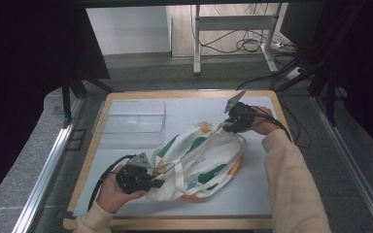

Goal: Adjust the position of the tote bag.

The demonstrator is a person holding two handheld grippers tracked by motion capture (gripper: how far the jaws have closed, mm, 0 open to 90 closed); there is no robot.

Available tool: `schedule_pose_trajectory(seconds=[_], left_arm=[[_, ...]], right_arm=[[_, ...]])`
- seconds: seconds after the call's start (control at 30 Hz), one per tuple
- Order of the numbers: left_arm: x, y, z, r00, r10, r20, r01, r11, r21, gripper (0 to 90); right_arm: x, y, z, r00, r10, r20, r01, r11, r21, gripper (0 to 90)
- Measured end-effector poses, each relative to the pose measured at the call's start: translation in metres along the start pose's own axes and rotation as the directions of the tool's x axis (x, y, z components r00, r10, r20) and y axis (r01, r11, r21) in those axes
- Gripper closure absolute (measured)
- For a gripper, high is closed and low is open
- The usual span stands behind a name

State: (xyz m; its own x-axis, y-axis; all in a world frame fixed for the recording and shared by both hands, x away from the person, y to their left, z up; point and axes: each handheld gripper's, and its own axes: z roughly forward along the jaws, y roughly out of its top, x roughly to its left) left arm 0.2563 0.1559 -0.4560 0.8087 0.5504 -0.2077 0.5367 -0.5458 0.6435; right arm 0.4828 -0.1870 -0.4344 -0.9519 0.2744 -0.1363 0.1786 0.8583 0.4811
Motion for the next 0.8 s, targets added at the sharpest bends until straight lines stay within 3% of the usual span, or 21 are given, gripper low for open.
schedule_pose_trajectory(seconds=[0.1,0.2,0.33,0.5,0.8], left_arm=[[0.0,-0.001,0.0,1.0,-0.005,-0.001,0.005,1.0,-0.004,84.4],[0.001,-0.001,-0.001,1.0,-0.004,-0.001,0.004,1.0,-0.006,84.4],[0.001,-0.001,-0.001,1.0,0.0,-0.006,0.0,1.0,-0.007,84.5],[-0.003,0.0,-0.004,0.9989,0.02,-0.043,-0.021,0.9996,-0.017,84.7],[0.002,-0.001,-0.007,0.9984,0.003,-0.057,-0.005,0.9995,-0.032,84.8]], right_arm=[[0.0,0.0,0.001,0.9998,0.004,-0.019,-0.003,1.0,0.014,77.4],[0.0,-0.002,-0.002,0.9998,-0.004,-0.017,0.004,1.0,0.007,81.0],[0.002,-0.004,-0.004,0.9999,0.012,-0.008,-0.012,1.0,-0.004,82.6],[0.004,-0.005,-0.007,0.9997,0.024,0.01,-0.024,0.999,-0.025,83.5],[0.008,-0.005,-0.024,0.9987,0.034,0.039,-0.031,0.998,-0.059,84.2]])
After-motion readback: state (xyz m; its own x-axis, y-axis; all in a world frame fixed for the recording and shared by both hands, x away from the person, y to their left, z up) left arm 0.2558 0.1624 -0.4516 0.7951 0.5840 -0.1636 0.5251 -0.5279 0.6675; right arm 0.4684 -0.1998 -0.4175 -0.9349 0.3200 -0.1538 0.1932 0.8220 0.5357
